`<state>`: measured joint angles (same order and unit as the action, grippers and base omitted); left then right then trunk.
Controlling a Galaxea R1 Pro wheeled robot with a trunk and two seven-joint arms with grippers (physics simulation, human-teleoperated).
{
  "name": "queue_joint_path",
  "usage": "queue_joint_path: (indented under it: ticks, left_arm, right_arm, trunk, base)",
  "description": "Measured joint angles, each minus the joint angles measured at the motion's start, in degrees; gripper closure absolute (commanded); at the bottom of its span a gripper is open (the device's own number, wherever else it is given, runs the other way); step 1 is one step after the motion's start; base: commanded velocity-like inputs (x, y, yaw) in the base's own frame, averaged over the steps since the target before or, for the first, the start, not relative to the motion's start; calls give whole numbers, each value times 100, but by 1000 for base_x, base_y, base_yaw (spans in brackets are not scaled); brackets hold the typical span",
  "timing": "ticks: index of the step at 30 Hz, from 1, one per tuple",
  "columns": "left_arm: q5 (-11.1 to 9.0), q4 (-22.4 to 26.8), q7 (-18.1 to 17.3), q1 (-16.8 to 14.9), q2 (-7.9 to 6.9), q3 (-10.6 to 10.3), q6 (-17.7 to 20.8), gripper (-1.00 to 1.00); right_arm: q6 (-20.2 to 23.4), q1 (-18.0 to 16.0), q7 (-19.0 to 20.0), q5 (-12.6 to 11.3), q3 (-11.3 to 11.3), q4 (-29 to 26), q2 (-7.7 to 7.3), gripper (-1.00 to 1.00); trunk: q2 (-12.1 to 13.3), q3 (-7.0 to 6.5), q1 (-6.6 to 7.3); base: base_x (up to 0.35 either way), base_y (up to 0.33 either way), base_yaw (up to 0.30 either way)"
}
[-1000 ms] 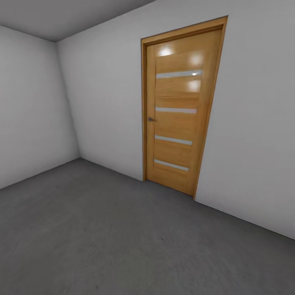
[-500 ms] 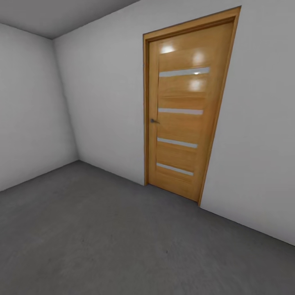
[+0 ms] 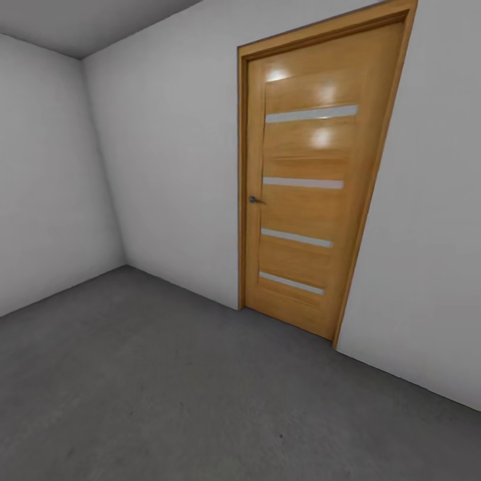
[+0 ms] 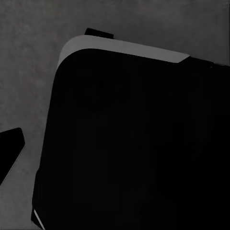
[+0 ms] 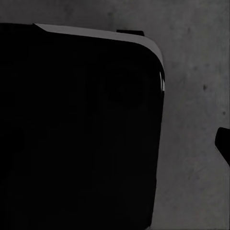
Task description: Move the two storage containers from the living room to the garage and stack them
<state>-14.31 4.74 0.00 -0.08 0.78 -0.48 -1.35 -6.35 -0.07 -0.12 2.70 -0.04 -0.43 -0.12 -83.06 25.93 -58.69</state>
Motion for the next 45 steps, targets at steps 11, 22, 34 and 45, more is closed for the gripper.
queue_joint_path:
  ticks: [11, 22, 34, 45]
  left_arm:
    - [0, 1, 0, 0, 0, 2, 0, -100]
    - [7, 1, 0, 0, 0, 1, 0, -100]
    - [7, 0, 0, 0, 0, 1, 0, -100]
    - [9, 0, 0, 0, 0, -4, 0, -100]
  right_arm:
    - [6, 2, 60, -16, 17, 2, 19, -100]
    - [11, 0, 69, 13, 40, 1, 21, -100]
    - [7, -1, 5, -11, -3, 0, 13, -100]
    - [38, 1, 4, 24, 47, 0, 21, -100]
  trunk:
    - [0, 0, 0]
    - [0, 0, 0]
    - [0, 0, 0]
    - [0, 0, 0]
  base:
    - [323, 89, -120]
    - [323, 92, -218]
    - [323, 111, -13]
    - [323, 115, 0]
